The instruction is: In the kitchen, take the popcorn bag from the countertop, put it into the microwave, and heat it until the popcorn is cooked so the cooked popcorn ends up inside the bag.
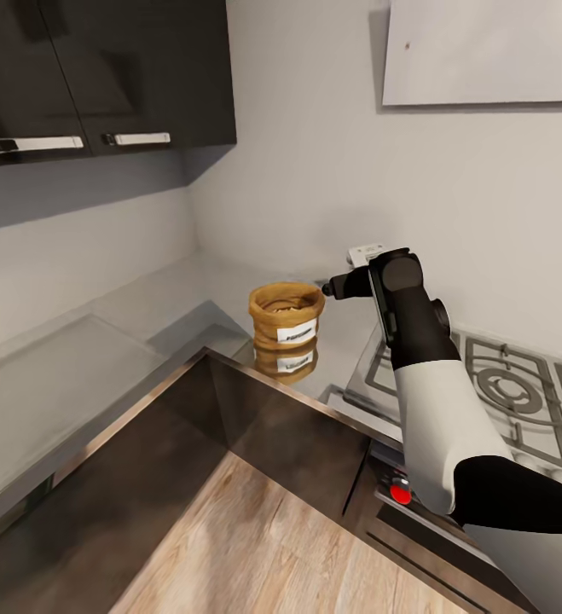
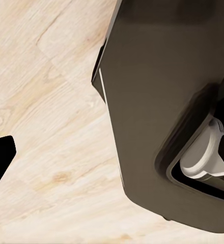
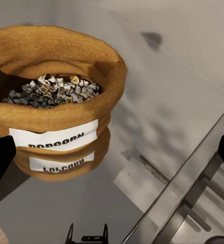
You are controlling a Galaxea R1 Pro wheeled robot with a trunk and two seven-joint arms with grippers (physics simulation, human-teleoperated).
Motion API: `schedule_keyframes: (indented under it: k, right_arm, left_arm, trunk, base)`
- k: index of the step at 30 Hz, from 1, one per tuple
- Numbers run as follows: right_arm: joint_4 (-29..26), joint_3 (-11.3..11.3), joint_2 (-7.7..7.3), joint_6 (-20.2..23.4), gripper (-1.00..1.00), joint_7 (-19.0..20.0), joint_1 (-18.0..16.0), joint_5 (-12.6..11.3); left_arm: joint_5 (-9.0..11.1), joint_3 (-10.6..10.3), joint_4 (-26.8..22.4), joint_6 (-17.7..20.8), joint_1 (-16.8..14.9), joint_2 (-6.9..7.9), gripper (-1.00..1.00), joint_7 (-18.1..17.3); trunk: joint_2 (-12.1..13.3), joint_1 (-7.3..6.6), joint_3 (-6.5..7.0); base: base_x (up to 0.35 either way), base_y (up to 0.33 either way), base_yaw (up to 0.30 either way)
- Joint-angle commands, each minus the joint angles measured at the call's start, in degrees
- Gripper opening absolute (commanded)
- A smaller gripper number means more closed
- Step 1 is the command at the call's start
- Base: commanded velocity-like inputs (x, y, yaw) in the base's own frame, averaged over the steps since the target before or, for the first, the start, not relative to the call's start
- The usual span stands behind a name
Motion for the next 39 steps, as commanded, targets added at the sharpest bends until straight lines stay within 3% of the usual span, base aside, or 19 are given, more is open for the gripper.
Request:
schedule_keyframes:
  k: [1, 5, 13, 33, 36, 39]
  right_arm:
    - [0.00, -0.20, 0.05, 0.13, 1.00, 0.52, -0.05, 0.59]
    - [0.08, -0.26, -0.14, 0.13, 1.00, 0.45, -0.05, 0.52]
    - [0.09, -0.27, -0.80, 0.13, 1.00, 0.44, -0.05, 0.48]
    - [1.63, 0.09, -0.94, 0.13, 1.00, 1.05, 0.02, 0.25]
    - [4.82, 0.27, -2.54, 0.13, 1.00, 1.09, 0.03, 0.17]
    - [7.78, 3.51, -4.86, 0.13, 1.00, 1.36, 0.38, 0.12]
  left_arm:
    - [0.16, 0.04, 0.01, -0.16, -0.03, -0.02, 1.00, 0.14]
    - [0.16, 0.04, -0.01, -0.20, -0.03, -0.02, 1.00, 0.14]
    - [0.05, -0.13, -0.04, 0.14, -0.03, 0.02, 1.00, -0.43]
    - [0.07, -0.17, -0.04, 0.30, -0.03, 0.07, 1.00, -0.57]
    - [0.07, -0.22, -0.04, 0.35, -0.02, 0.07, 1.00, -0.57]
    - [0.09, -0.21, -0.04, 0.32, -0.03, 0.11, 1.00, -0.57]
  trunk:
    - [0.34, -0.21, 0.10]
    - [1.95, -1.08, 0.82]
    - [1.95, -1.08, 0.82]
    - [1.95, -1.08, 0.82]
    - [1.95, -1.08, 0.82]
    - [1.95, -1.08, 0.82]
  base:
    - [0.000, 0.000, 0.000]
    - [0.000, 0.000, 0.000]
    - [0.013, 0.000, 0.000]
    - [0.310, 0.000, 0.000]
    - [0.256, 0.000, 0.000]
    - [0.055, 0.000, 0.000]
